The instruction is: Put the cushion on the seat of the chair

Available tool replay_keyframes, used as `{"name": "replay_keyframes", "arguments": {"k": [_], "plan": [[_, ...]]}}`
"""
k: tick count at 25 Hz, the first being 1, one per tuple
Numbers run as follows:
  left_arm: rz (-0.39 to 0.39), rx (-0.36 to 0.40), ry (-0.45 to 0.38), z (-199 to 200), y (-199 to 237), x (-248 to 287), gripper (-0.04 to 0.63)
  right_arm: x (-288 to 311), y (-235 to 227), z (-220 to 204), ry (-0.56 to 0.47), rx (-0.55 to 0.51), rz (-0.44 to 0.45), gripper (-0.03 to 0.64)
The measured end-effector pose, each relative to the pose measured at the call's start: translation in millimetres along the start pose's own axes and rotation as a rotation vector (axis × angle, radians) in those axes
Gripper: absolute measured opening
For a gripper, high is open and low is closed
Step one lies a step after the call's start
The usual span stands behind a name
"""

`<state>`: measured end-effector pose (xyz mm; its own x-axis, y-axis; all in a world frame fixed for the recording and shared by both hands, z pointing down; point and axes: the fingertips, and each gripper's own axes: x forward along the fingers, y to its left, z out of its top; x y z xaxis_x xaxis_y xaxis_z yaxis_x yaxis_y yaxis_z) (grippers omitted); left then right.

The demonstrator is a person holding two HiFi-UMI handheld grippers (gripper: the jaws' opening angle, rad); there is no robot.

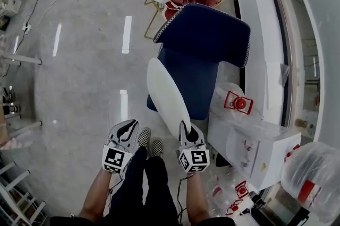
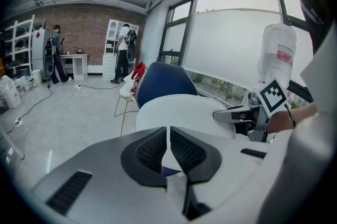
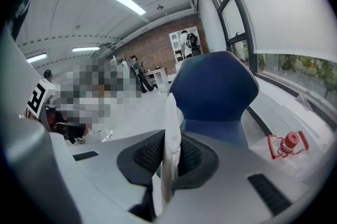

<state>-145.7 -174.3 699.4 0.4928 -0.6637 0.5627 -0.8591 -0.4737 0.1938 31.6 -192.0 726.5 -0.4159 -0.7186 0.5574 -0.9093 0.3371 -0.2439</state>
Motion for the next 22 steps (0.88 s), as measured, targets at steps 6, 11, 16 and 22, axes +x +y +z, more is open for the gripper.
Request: {"name": "replay_keyframes", "arguments": {"k": [6,11,16,22], "plan": [[-0.026,0.002,0.006,-0.9,-10.5,20.2,0.034,2.0,-40.1,-7.2,0.008,-0.005,-0.055,0.054],[-0.047,-0.003,0.015,-9.3,-18.4,38.1,0.034,9.9,-67.7,-13.8,0.012,-0.006,-0.092,0.054],[-0.062,0.005,0.013,-12.8,-21.0,55.4,0.034,18.5,-96.0,-22.8,0.012,-0.009,-0.128,0.054],[-0.071,0.024,0.021,-21.9,-20.6,75.3,0.034,24.9,-129.3,-44.4,0.020,0.000,-0.176,0.054]]}}
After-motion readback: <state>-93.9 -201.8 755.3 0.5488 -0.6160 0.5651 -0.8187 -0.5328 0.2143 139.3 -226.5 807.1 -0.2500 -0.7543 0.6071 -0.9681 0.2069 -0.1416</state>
